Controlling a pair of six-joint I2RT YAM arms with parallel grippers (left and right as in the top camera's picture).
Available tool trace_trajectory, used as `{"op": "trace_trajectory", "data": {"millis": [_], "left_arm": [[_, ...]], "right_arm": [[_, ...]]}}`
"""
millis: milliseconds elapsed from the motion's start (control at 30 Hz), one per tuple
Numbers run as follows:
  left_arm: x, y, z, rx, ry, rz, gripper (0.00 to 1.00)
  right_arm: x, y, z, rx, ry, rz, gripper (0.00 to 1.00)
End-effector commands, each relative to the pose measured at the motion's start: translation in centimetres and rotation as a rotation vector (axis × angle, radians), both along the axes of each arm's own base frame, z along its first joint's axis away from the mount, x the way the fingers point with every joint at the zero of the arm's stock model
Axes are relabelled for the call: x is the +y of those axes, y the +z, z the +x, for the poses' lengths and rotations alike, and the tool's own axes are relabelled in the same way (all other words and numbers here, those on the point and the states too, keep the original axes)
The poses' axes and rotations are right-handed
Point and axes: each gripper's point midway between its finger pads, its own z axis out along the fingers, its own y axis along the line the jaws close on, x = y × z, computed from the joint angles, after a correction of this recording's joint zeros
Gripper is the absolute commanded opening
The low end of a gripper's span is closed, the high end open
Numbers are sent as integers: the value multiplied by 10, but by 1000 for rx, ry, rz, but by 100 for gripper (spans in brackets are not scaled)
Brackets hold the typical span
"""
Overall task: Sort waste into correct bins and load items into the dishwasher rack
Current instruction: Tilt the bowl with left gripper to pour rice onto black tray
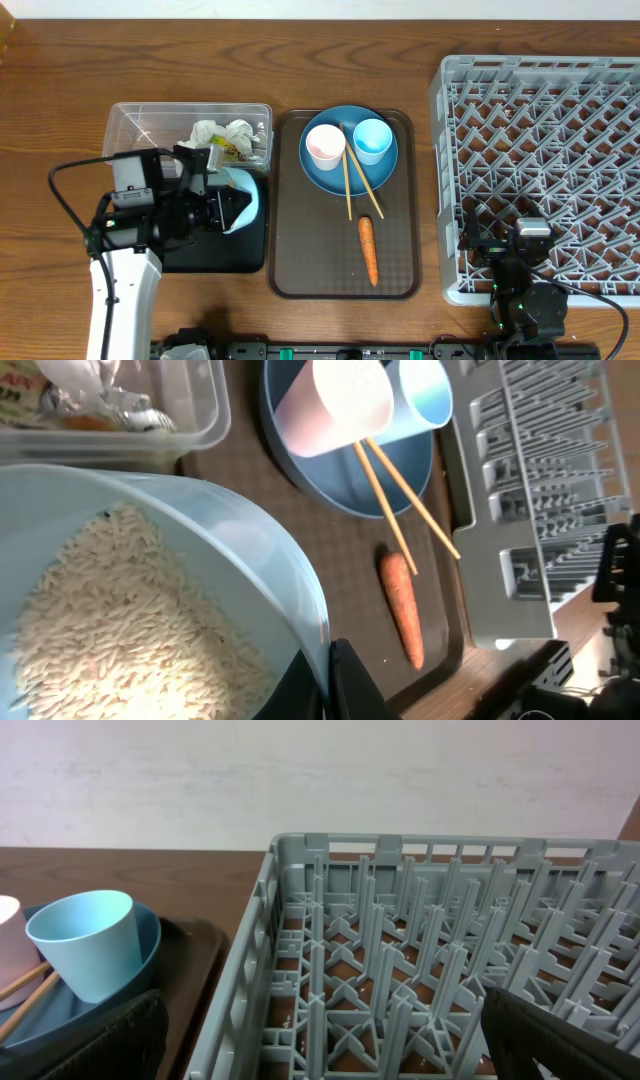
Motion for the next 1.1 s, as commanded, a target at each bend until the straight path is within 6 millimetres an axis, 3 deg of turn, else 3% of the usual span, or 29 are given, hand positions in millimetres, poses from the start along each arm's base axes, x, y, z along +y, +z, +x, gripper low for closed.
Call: {"op": "trace_trajectory", "data": {"millis": [0, 267, 533, 767, 1067], "left_arm": [[3, 8, -1, -42, -11, -43, 6], [28, -4, -3, -16, 80, -54, 7], [50, -22, -9, -40, 175, -177, 6], [61, -9, -9, -101, 222, -354, 6], [59, -8, -7, -137, 176, -405, 6]], "right_arm": [[-3, -1, 0, 4, -13, -8, 99], [-3, -1, 0, 4, -13, -8, 99], [-3, -1, 0, 4, -13, -8, 99], [-3, -1, 0, 4, -13, -8, 99], [-3, -1, 0, 4, -13, -8, 99]]}}
